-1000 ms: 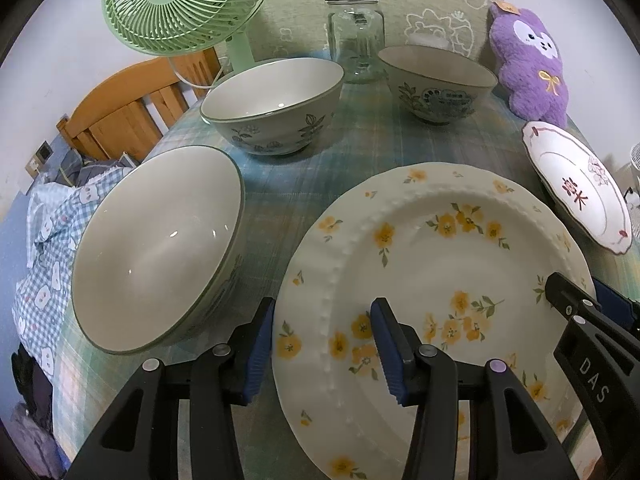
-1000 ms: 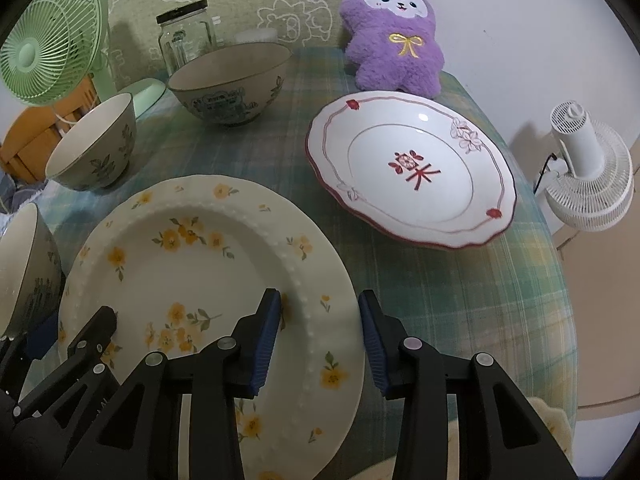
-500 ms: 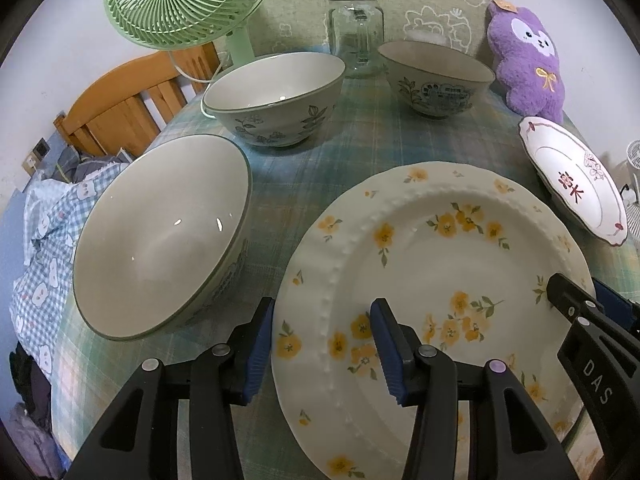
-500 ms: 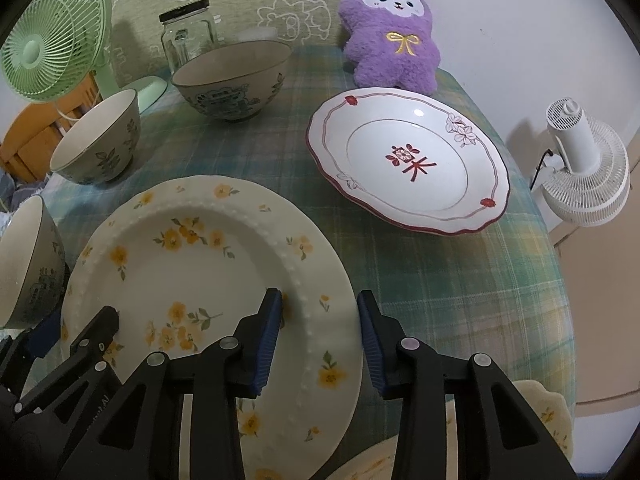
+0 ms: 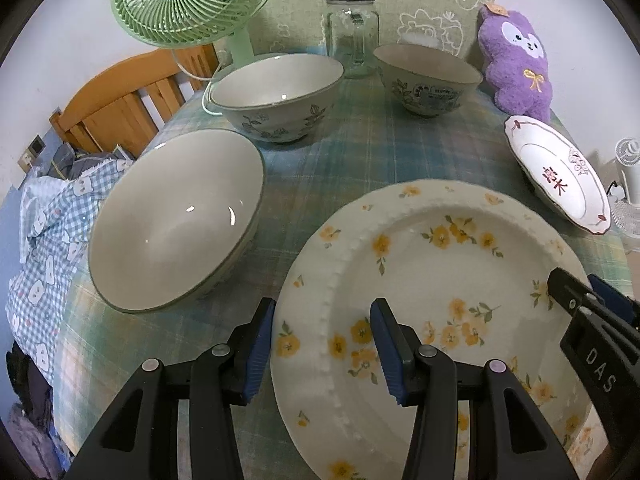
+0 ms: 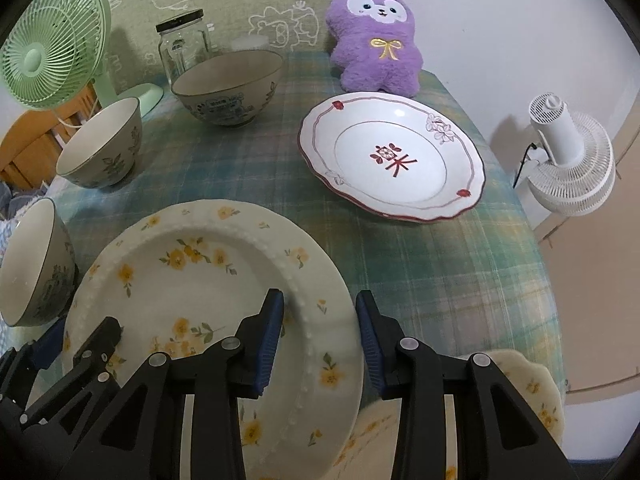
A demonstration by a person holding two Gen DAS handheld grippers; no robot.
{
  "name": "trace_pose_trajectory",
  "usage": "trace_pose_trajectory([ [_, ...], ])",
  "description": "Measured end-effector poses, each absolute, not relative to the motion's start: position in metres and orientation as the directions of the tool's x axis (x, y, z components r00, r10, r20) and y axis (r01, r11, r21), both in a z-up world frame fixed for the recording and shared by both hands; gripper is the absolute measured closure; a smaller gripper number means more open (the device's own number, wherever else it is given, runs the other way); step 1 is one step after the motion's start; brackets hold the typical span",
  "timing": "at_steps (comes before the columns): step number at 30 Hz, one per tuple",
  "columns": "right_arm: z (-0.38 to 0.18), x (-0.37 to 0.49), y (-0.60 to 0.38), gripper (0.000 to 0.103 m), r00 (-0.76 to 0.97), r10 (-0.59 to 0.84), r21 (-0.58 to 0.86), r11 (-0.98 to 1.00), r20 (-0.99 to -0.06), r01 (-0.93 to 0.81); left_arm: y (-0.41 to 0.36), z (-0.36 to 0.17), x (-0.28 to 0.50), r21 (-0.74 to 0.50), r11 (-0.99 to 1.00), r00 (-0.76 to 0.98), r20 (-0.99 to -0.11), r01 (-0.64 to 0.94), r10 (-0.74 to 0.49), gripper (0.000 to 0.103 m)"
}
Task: Organize plates and bowls
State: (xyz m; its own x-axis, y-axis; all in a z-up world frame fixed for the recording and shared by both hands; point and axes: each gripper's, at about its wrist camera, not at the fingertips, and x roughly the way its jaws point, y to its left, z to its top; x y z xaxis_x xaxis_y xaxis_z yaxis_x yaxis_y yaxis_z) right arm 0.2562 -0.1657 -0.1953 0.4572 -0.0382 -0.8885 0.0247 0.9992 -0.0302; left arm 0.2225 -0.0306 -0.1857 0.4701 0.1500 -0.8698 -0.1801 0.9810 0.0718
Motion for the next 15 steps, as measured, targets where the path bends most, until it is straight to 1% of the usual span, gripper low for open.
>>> trace_pose_trajectory([
  [15, -0.186, 0.221, -0.154, 0.062, 0.448, -0.067, -0.038, 0.997, -0.892, 0.073, -0.019, -0.175, 0.198, 0.072, 0.99, 0.492, -0.862, -0.122, 0.124, 0.054],
])
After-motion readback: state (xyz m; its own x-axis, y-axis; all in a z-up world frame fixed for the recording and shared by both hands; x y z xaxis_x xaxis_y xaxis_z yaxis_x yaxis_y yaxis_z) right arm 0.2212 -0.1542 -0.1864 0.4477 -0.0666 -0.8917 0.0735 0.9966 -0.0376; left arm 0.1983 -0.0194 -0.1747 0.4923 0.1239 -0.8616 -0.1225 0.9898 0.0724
